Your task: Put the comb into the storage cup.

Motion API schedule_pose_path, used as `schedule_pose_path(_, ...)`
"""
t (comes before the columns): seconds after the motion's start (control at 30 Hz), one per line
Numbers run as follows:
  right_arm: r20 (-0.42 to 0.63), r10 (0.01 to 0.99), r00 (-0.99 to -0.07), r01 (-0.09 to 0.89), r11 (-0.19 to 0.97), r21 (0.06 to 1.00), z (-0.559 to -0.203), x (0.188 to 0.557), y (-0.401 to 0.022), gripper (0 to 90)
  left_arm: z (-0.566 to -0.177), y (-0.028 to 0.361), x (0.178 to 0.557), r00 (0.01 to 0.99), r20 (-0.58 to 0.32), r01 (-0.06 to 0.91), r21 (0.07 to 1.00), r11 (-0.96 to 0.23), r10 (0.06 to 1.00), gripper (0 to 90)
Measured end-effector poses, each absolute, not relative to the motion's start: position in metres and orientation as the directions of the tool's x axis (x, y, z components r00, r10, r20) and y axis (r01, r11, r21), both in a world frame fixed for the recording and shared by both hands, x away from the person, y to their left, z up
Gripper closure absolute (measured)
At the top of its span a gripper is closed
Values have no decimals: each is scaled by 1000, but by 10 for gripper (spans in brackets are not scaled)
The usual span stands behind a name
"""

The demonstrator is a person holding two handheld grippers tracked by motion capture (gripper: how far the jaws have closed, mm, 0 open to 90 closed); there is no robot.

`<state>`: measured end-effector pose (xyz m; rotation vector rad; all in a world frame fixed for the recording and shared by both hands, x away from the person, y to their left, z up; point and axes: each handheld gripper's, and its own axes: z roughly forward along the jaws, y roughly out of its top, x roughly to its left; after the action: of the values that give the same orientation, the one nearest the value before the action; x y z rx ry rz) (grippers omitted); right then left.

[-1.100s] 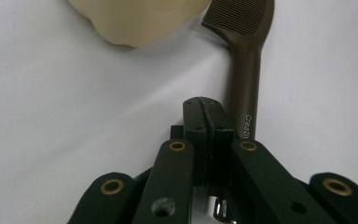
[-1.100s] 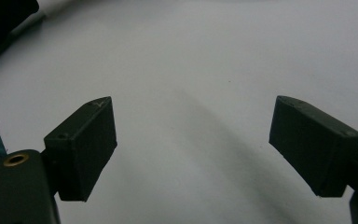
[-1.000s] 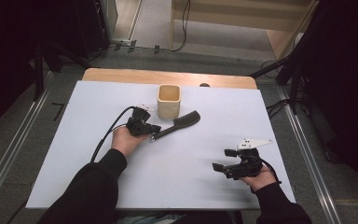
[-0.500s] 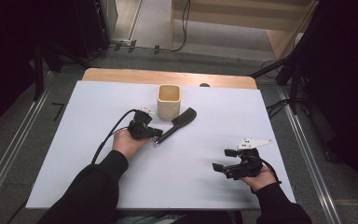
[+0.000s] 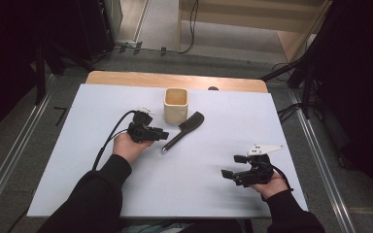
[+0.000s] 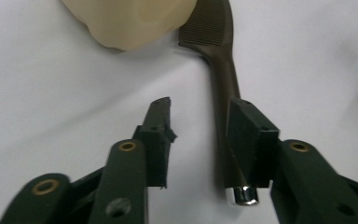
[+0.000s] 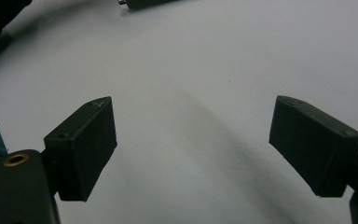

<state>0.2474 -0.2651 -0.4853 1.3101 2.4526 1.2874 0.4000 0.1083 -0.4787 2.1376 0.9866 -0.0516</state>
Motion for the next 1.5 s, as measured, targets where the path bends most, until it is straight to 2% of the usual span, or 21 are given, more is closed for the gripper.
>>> schedule_pose_path(0.03, 298, 718, -630, 653, 281, 703, -485, 247, -265, 132, -476, 110, 399, 701, -337, 663, 632, -401, 629, 519)
schedule_pose_path(0.07, 298, 718, -630, 653, 281, 703, -485, 247, -265, 132, -474, 111, 397, 700, -340, 663, 636, -395, 628, 519)
schedule_pose_path(0.23, 294, 715, -634, 650, 287, 704, -485, 247, -264, 132, -465, 116, 387, 716, -365, 657, 641, -397, 595, 403)
schedule_pose_path(0.43, 294, 715, -634, 650, 287, 703, -486, 247, -264, 132, -456, 120, 375, 736, -382, 645, 648, -405, 559, 387)
schedule_pose_path(0.6, 294, 713, -636, 650, 289, 703, -486, 247, -264, 132, -451, 130, 366, 745, -397, 636, 664, -393, 536, 322)
schedule_pose_path(0.93, 289, 713, -639, 646, 293, 705, -486, 247, -263, 132, -447, 152, 345, 753, -390, 623, 682, -384, 530, 301)
schedule_pose_path(1.0, 288, 713, -639, 645, 293, 706, -486, 247, -263, 132, -447, 156, 341, 754, -389, 621, 684, -383, 529, 272)
schedule_pose_path(1.5, 286, 717, -636, 646, 293, 705, -487, 247, -262, 132, -450, 180, 312, 766, -367, 605, 690, -397, 529, 273)
